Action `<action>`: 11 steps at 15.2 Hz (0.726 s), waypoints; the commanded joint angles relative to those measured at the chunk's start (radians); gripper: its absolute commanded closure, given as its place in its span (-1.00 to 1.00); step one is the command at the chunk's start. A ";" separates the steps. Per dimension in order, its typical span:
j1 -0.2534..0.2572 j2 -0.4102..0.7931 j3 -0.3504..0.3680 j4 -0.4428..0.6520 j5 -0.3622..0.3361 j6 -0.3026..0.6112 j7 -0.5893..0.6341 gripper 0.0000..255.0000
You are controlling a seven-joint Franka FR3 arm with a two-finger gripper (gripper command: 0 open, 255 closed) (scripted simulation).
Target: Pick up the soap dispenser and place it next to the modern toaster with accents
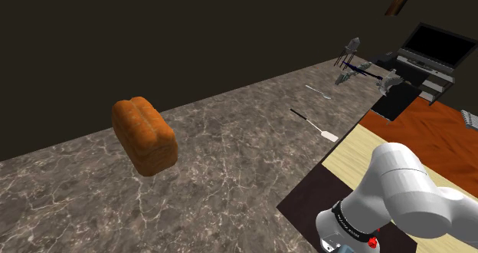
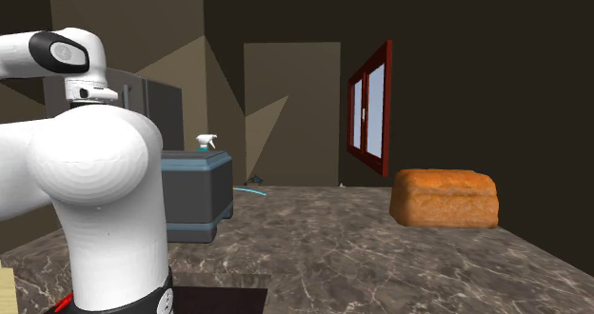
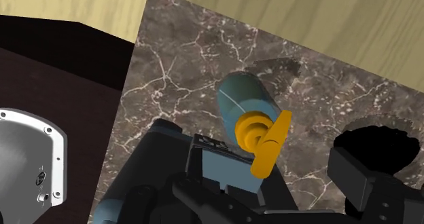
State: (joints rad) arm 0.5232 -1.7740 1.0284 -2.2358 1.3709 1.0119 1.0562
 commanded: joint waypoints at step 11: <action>-0.048 0.071 -0.075 0.080 -0.071 -0.034 -0.009 -1.00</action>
